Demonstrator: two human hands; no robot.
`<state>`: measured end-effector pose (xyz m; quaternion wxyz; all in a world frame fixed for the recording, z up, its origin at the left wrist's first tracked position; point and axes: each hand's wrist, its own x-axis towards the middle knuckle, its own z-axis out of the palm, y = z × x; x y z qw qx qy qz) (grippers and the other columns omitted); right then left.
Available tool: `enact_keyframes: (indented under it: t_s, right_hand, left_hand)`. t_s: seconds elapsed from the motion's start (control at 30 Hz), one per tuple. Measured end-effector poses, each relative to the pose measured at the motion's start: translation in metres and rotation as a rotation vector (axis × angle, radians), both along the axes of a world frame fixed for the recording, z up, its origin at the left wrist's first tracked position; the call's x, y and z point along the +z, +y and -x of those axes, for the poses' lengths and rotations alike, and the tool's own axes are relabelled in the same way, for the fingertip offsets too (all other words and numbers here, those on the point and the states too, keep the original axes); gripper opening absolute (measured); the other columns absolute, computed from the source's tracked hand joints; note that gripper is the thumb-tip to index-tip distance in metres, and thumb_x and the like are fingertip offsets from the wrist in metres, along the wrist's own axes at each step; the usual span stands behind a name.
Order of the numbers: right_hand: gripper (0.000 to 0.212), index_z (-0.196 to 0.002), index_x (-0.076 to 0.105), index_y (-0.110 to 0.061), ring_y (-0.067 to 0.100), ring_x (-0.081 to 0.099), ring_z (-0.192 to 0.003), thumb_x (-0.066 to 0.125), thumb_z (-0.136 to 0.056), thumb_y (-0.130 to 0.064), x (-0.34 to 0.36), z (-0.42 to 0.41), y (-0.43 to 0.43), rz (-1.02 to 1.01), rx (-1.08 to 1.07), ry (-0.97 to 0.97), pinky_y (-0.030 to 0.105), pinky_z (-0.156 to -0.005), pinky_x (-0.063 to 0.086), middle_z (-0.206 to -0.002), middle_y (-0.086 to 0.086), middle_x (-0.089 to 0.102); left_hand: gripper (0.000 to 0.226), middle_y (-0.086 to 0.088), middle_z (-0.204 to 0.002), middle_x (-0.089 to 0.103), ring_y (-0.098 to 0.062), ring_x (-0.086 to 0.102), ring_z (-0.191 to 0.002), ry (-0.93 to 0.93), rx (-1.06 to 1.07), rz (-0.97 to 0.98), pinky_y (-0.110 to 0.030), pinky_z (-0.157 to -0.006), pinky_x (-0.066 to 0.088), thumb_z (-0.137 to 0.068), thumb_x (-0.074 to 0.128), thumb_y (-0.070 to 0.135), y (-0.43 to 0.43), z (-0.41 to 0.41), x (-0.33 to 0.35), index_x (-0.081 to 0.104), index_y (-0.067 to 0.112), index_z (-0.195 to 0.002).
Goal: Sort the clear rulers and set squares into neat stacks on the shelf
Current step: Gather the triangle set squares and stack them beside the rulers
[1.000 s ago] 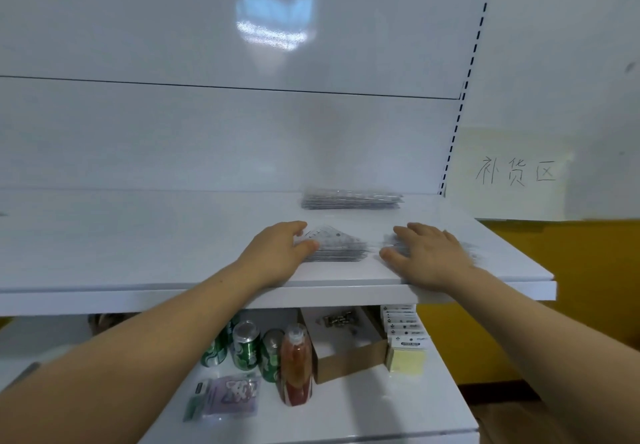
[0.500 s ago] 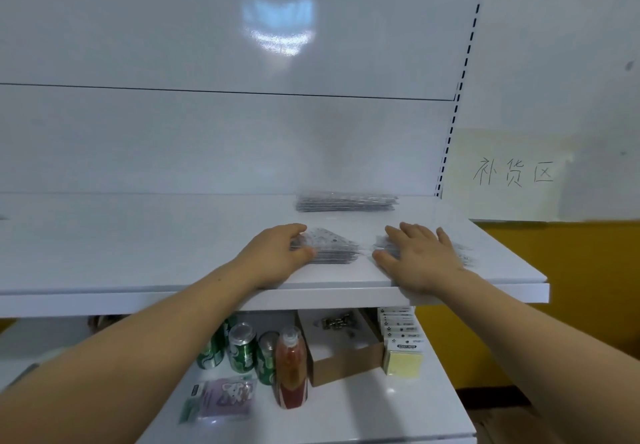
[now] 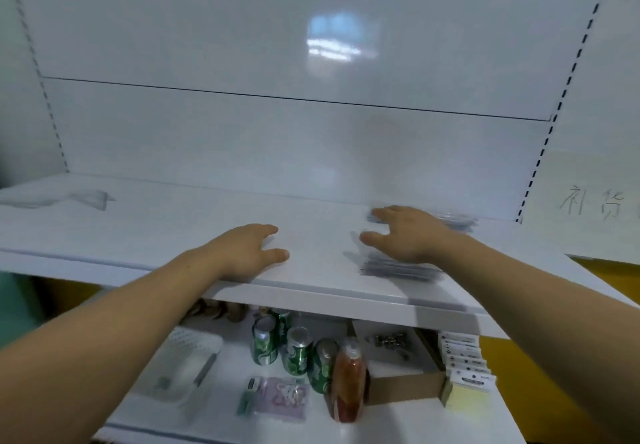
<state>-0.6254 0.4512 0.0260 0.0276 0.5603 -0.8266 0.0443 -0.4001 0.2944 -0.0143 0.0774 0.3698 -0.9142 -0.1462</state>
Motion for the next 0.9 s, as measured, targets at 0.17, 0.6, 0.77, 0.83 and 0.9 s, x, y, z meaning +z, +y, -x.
enact_keyframes:
  t_s: [0.17,0.6,0.77,0.83,0.9]
  right_hand:
    - [0.074,-0.15,0.02,-0.023,0.025,0.022,-0.143,0.028,-0.091,-0.067,-0.003,-0.085,-0.098,-0.021,0.091,-0.011,0.044,-0.117,0.018,-0.158,0.002,0.021]
    - [0.072,-0.15,0.02,-0.024,0.026,0.028,-0.14,0.032,-0.091,-0.064,-0.024,-0.298,-0.313,-0.082,0.299,-0.151,0.042,-0.112,0.027,-0.156,0.002,0.024]
    - [0.069,-0.14,0.036,-0.022,0.028,0.042,-0.127,0.035,-0.088,-0.067,-0.029,-0.33,-0.383,-0.107,0.323,-0.123,0.041,-0.102,0.036,-0.141,0.004,0.042]
    - [0.068,-0.135,0.04,-0.021,0.028,0.044,-0.124,0.035,-0.087,-0.068,-0.031,-0.334,-0.413,-0.098,0.328,-0.098,0.041,-0.099,0.037,-0.137,0.005,0.045]
    - [0.07,-0.138,0.038,-0.02,0.029,0.041,-0.127,0.036,-0.088,-0.068,-0.032,-0.338,-0.441,-0.083,0.344,-0.086,0.041,-0.101,0.037,-0.14,0.006,0.044]
  left_hand:
    - [0.071,0.002,-0.156,0.023,-0.017,0.025,-0.141,0.015,0.11,0.038,-0.03,-0.113,0.019,-0.09,0.048,0.056,-0.064,-0.09,0.004,0.026,0.022,-0.148]
    - [0.063,0.002,-0.154,0.03,-0.02,0.032,-0.137,-0.075,0.429,0.057,-0.032,-0.11,0.026,-0.09,0.05,0.052,-0.225,-0.332,0.012,0.035,0.024,-0.144]
    - [0.058,0.003,-0.153,0.031,-0.019,0.034,-0.136,-0.043,0.466,0.046,-0.03,-0.11,0.026,-0.092,0.05,0.047,-0.282,-0.358,0.008,0.036,0.024,-0.143]
    - [0.057,0.002,-0.153,0.031,-0.019,0.034,-0.137,0.0,0.459,0.055,-0.029,-0.11,0.025,-0.093,0.049,0.045,-0.306,-0.357,0.008,0.035,0.023,-0.144]
    - [0.06,0.001,-0.155,0.026,-0.018,0.028,-0.14,0.028,0.448,0.049,-0.028,-0.113,0.021,-0.094,0.049,0.043,-0.328,-0.353,0.008,0.03,0.021,-0.146]
